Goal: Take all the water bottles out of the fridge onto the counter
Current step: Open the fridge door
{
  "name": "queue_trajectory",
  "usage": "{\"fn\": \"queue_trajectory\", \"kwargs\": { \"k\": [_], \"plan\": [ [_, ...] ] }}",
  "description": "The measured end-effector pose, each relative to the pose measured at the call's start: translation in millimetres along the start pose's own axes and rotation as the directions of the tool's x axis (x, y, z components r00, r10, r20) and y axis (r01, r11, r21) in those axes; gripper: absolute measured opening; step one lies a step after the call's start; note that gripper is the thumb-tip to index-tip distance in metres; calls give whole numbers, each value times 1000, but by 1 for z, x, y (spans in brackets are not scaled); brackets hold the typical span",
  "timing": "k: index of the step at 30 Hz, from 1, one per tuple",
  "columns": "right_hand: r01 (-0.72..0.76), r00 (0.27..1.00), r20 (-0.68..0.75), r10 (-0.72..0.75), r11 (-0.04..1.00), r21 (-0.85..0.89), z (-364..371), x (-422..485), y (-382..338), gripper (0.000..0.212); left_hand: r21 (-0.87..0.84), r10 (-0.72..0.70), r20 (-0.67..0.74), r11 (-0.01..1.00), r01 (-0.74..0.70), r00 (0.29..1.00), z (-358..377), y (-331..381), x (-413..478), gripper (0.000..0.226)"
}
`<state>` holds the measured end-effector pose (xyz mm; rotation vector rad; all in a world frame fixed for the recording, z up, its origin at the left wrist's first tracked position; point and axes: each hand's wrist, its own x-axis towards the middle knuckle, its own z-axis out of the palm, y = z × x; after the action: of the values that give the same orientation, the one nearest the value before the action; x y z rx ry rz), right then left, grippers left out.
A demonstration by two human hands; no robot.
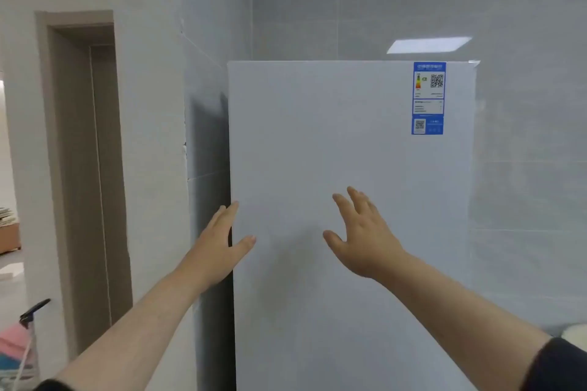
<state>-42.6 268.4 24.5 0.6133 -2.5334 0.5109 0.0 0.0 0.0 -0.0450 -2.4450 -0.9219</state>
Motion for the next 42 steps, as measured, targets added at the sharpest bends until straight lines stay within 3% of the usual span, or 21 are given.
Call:
{"fn": "queue_trajectory", "kwargs": {
  "k": [3, 7, 12, 17, 31, 36, 42],
  "plan": [
    [7, 990, -136, -34, 982, -190, 17, 43, -4, 78, -10, 53, -22, 999, -53, 998, -1, -15, 37, 83],
    [-5, 981, -187, -50, 959, -282, 39, 75, -5, 81, -191, 101, -36, 976, -106, 994, 6, -28, 65, 80],
    [-20, 976, -212, -46, 954, -298, 52, 82, -4, 81, -332, 85, -98, 937, -113, 992, 9, -32, 75, 66],
    [-20, 979, -199, -39, 957, -289, 51, 79, -4, 79, -353, 57, -128, 930, -99, 990, 9, -31, 72, 68],
    [26, 977, -201, -65, 981, -191, 13, 34, -15, 78, -246, 114, -182, 956, -157, 977, -6, -6, 1, 66],
    [137, 965, -205, -162, 982, -133, -41, 5, -39, 76, -175, 81, -179, 978, -113, 981, -10, 28, -54, 74],
    [316, 922, -191, -335, 940, -125, -114, -46, -64, 69, -75, 167, -180, 980, -183, 969, -9, 80, -121, 68]
  ]
}}
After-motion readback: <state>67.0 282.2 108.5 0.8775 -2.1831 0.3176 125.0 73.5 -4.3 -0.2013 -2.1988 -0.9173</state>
